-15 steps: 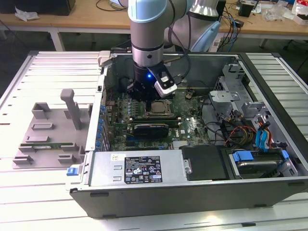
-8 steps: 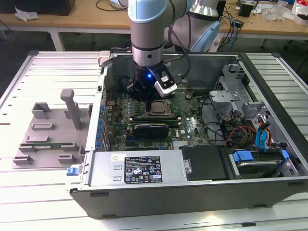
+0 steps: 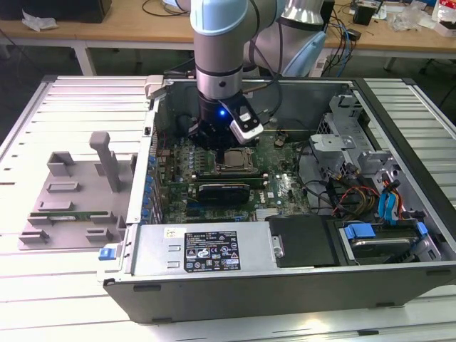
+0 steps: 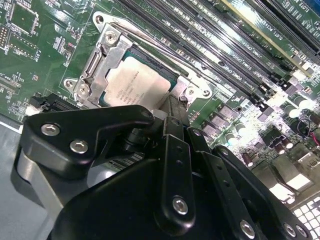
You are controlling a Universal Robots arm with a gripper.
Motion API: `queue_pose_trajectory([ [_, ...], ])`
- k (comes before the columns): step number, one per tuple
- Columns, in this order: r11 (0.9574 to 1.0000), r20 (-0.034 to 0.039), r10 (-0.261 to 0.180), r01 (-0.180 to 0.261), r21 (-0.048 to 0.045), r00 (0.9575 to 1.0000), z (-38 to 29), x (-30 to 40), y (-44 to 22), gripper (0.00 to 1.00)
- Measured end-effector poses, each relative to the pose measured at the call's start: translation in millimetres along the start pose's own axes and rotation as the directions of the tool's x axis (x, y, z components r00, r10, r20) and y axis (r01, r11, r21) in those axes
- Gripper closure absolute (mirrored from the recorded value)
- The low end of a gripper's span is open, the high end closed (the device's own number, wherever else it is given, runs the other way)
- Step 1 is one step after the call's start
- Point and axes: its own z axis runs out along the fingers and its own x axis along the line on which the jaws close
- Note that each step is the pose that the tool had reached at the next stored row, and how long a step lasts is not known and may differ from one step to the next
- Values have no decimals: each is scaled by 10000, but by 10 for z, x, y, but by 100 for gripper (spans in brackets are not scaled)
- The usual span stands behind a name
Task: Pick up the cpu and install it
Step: 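Close the cpu cover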
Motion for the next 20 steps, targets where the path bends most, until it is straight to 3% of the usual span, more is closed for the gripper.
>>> queue_pose_trajectory([
  [13,10000,4,2,-2,-58,10000,27,0,6,89],
  [18,10000,7,3,-3,-62,10000,-8,-2,7,89],
  [20,10000,3,3,-3,-58,10000,-64,-4,6,89],
])
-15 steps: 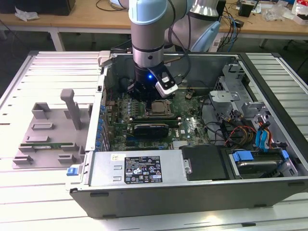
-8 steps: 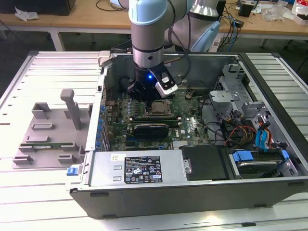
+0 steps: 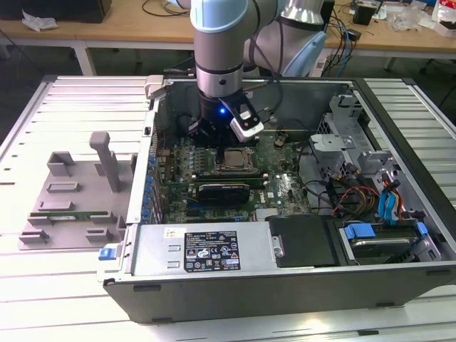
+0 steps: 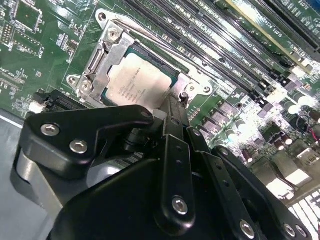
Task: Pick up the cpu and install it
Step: 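Close the cpu cover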
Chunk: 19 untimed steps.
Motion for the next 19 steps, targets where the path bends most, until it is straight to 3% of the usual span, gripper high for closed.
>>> queue_pose_trajectory([
  [5,10000,1,0,0,-1,10000,-145,-7,2,89],
  [9,10000,0,-4,4,-1,10000,-175,-16,2,89],
  [11,10000,-4,-1,1,0,10000,-174,-57,-1,89],
  [16,10000,-42,1,-1,-4,10000,-165,-244,-15,89],
  [19,10000,-56,0,0,-4,10000,-162,-307,-19,89],
])
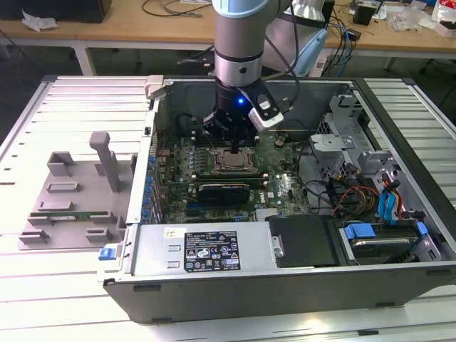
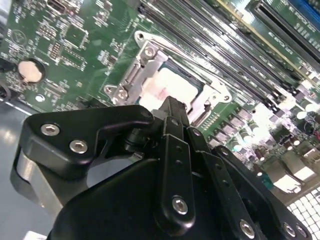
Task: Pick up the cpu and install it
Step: 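Close the cpu cover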
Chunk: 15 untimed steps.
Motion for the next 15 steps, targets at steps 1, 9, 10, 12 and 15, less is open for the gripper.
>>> queue_pose_trajectory([
  [1,10000,-4,0,0,2,10000,-8,-6,0,89],
  [9,10000,0,1,-1,-3,10000,-209,-15,3,89],
  [10,10000,-2,1,-1,-1,10000,-210,-15,2,89],
  [12,10000,-1,0,0,-1,10000,-211,-15,2,89],
  [15,10000,-1,1,-1,-1,10000,-213,-15,2,89],
])
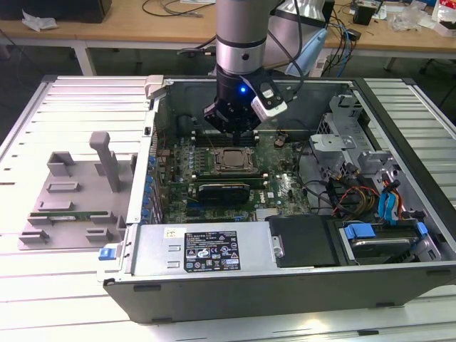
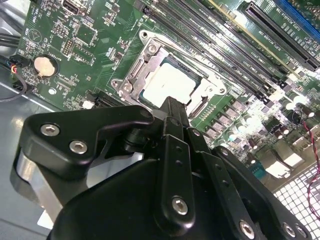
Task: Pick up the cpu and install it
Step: 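Close the cpu cover, then install the first cpu locking lever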
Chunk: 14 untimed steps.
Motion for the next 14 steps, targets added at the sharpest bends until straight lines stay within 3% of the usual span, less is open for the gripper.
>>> queue_pose_trajectory([
  [14,10000,-1,0,0,1,10000,-7,17,1,89],
])
